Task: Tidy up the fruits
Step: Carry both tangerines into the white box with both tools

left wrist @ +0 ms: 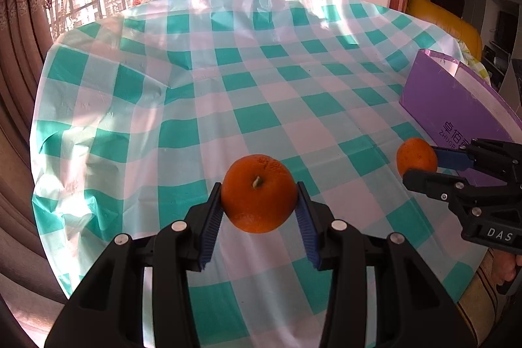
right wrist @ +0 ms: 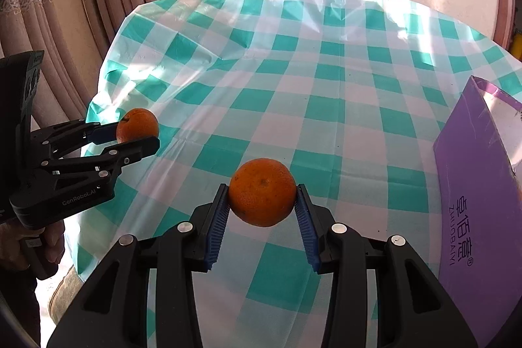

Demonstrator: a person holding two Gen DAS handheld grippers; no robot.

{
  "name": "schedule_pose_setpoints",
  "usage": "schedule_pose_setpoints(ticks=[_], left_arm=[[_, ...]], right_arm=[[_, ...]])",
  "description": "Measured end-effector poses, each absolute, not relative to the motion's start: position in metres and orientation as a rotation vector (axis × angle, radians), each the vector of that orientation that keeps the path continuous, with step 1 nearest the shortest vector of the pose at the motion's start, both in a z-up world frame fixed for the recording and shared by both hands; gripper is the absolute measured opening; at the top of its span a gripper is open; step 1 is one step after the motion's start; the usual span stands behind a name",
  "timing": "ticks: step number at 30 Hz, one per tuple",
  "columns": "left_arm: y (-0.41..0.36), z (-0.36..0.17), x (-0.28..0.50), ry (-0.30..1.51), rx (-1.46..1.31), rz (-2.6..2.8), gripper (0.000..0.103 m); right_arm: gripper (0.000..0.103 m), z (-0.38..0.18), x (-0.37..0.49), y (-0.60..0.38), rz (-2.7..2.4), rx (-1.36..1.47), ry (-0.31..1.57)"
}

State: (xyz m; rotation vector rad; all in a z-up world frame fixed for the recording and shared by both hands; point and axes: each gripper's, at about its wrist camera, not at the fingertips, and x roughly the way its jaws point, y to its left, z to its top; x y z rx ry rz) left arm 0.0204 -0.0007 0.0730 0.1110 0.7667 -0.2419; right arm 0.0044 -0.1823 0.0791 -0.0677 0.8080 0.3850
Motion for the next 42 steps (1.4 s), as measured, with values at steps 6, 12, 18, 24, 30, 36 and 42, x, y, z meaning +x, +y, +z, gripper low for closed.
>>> schedule_pose_setpoints(ticks=[6, 12, 18, 24, 30, 36, 42], left_arm=[[-0.027, 0.092, 0.023, 0.725, 0.146, -0.296, 0.043], [-0.059, 0.109, 0.029, 0.685, 0.181, -0.362, 0.043], [-0.099, 0.120, 0.036, 0.649, 0.225, -0.443, 0.043], [-0.141, 0.127, 0.045, 0.625, 0.267, -0.526, 0.043], [-0.179, 0.134, 0.058, 0.612, 0.281, -0.597, 0.043], [-0.223, 0.145, 0.071, 0.580, 0.322, -0.671, 0.043], [-0.270, 0.149, 0.087, 0.580, 0.353, -0.751, 0.043]], right_arm=[[0.040, 0.103, 0.000, -0.210, 0.347, -0.034, 0.751], [0.040, 0.135, -0.003, -0.251, 0.275, -0.009, 0.674], [0.040, 0.158, -0.003, -0.299, 0.182, 0.026, 0.620], [0.040, 0.172, 0.002, -0.352, 0.068, 0.058, 0.583], [0.040, 0.181, 0.008, -0.405, -0.039, 0.108, 0.563], [0.040, 0.182, 0.019, -0.444, -0.127, 0.154, 0.554], [0.040, 0.171, 0.037, -0.465, -0.188, 0.179, 0.580]])
